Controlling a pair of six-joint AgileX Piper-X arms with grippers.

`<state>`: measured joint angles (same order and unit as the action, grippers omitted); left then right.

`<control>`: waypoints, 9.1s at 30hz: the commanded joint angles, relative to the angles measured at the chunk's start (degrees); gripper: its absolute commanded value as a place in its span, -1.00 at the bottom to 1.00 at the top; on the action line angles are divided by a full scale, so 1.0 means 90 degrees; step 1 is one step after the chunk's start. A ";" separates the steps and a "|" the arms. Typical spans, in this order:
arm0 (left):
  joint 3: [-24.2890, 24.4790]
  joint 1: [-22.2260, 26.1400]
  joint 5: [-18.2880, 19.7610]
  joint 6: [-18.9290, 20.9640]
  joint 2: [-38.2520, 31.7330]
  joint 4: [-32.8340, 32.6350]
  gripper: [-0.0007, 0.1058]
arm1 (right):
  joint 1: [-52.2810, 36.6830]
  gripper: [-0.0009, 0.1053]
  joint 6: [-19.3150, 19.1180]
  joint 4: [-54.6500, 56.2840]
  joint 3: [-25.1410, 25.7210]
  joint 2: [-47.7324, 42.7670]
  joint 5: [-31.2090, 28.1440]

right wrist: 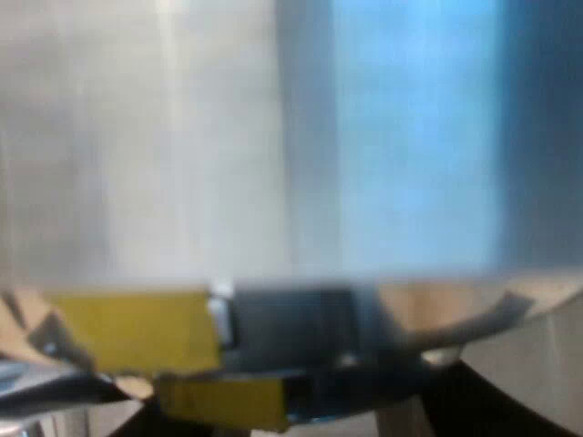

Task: Put the handle in the coffee machine

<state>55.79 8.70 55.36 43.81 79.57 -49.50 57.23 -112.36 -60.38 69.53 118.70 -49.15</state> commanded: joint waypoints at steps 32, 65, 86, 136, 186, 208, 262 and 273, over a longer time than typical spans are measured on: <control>0.0263 0.0059 0.0659 0.0152 -0.0159 -0.0004 0.36 | -0.0023 -0.32 -0.0959 -0.1606 0.0059 -0.0075 0.0249; 0.1707 0.1138 -0.0511 0.0093 -0.0646 -0.0884 -0.97 | -0.0023 -0.32 -0.0964 -0.1763 0.0059 -0.0075 0.0203; 0.1311 0.0926 -0.0182 -0.0504 0.0635 -0.1453 -0.97 | -0.0023 -0.32 -0.0964 -0.1738 0.0059 -0.0075 0.0166; 0.0040 0.0291 -0.0019 -0.0259 -0.0506 -0.1781 -0.98 | 0.0032 -0.32 -0.1112 -0.1676 0.0059 -0.0075 0.0166; -0.0427 -0.0481 -0.0445 0.0293 -0.1217 -0.1658 -0.98 | 0.0717 -0.32 -0.0172 -0.0092 -0.1901 -0.1239 -0.0597; -0.0427 -0.1221 -0.1268 0.1704 -0.1500 -0.1302 -0.98 | 0.2204 -0.32 0.0109 0.0896 -0.3975 -0.4284 0.0065; -0.0174 -0.4369 -0.2507 0.3800 -0.1843 0.0011 -0.98 | 0.1355 0.21 0.2420 0.9652 -0.2101 -0.7736 0.1211; -0.0165 -0.4543 -0.2507 0.3518 -0.1716 0.0418 -0.98 | 0.1355 0.21 0.2515 0.9989 -0.2101 -0.7736 0.1210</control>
<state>52.57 -29.92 21.25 75.93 63.79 -53.80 69.76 -89.76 29.45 50.00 49.19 -38.40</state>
